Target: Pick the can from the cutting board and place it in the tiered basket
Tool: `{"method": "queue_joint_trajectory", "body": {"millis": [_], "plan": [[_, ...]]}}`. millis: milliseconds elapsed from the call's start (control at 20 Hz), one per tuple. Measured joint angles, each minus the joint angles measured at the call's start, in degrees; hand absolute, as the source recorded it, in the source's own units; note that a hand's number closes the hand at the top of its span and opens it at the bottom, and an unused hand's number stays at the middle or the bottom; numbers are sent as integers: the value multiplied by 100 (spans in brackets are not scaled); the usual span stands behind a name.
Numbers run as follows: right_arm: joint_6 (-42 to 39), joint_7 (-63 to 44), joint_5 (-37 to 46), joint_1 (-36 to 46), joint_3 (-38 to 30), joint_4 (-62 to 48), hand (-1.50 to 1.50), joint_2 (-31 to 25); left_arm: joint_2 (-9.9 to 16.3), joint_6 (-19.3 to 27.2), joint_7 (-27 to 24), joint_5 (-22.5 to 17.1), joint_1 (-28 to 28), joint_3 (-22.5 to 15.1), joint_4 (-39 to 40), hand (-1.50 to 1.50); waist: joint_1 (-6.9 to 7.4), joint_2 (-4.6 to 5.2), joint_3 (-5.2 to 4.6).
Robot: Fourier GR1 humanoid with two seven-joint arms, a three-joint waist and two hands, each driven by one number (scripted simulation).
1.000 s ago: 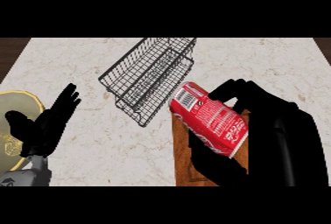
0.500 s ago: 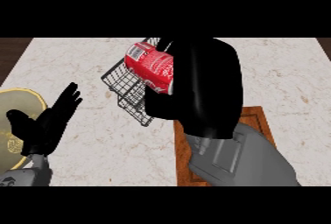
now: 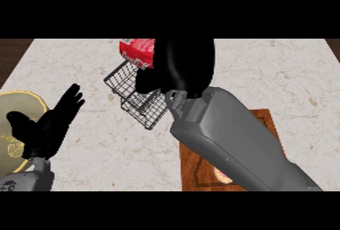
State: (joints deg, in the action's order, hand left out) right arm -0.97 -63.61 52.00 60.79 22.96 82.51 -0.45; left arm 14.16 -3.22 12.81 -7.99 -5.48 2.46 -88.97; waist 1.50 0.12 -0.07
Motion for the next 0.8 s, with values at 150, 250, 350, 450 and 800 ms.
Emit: {"method": "queue_joint_trajectory", "body": {"millis": [150,250,350,450,800], "plan": [[253,82,-97,123,83,-424,150,2,10,-46,-6,-11,0,32,13,0,-6,0,1],[378,142,-123,278,71,-728,150,4,-36,-45,-119,45,18,18,97,0,-15,2,2],[634,228,-101,277,140,-1086,150,7,-99,-13,-171,112,107,-40,37,0,0,4,2],[848,292,-67,313,182,-1377,150,9,-110,1,-207,152,77,-25,99,0,-10,6,2],[1787,538,224,500,147,-2168,150,14,-24,-114,-78,46,57,107,15,0,-4,10,3]]}}
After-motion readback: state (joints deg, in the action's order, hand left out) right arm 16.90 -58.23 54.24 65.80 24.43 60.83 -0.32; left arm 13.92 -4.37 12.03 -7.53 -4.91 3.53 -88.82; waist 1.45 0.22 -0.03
